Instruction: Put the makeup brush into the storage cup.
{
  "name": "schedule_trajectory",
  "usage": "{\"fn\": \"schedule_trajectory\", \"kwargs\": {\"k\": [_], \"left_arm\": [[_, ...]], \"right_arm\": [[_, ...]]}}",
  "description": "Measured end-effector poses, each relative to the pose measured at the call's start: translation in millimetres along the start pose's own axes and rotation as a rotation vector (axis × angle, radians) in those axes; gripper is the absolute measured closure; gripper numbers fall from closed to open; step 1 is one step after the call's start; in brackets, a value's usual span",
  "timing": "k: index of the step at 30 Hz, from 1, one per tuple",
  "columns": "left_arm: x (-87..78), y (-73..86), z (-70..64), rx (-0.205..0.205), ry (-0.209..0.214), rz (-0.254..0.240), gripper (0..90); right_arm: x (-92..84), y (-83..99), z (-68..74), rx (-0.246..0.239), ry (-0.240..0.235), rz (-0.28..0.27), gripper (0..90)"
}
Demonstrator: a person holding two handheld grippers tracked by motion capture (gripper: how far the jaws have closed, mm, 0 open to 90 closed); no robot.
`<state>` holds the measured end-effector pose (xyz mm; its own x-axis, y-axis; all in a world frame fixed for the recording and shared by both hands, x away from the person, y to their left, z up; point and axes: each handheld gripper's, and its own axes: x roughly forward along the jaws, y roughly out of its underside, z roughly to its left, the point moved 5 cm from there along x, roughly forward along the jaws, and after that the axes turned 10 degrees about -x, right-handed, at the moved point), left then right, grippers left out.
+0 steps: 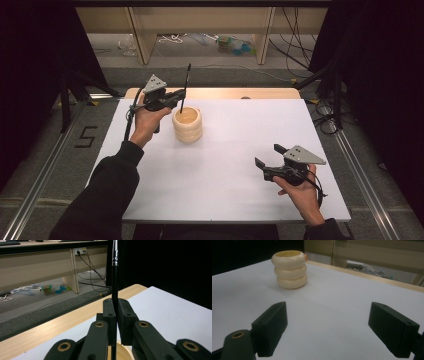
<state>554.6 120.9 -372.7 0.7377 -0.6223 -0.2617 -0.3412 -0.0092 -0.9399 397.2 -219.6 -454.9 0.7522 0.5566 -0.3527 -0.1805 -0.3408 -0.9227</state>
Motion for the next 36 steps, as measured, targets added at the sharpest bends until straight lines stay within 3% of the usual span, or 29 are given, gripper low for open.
{"fn": "schedule_trajectory", "kwargs": {"k": [5, 15, 36], "left_arm": [[2.7, 2.3, 0.2, -0.020, 0.001, -0.019, 85.3], [8.8, 10.0, 1.4, -0.016, -0.021, -0.034, 85.3], [19.0, 25.3, 4.2, -0.031, -0.034, -0.035, 85.3]], "right_arm": [[-0.4, -0.2, 0.2, 0.002, -0.003, 0.000, 16.9], [0.5, -0.3, 0.4, 0.005, -0.011, -0.010, 16.9], [0.2, -0.7, 0.6, 0.008, -0.012, -0.015, 16.9]]}}
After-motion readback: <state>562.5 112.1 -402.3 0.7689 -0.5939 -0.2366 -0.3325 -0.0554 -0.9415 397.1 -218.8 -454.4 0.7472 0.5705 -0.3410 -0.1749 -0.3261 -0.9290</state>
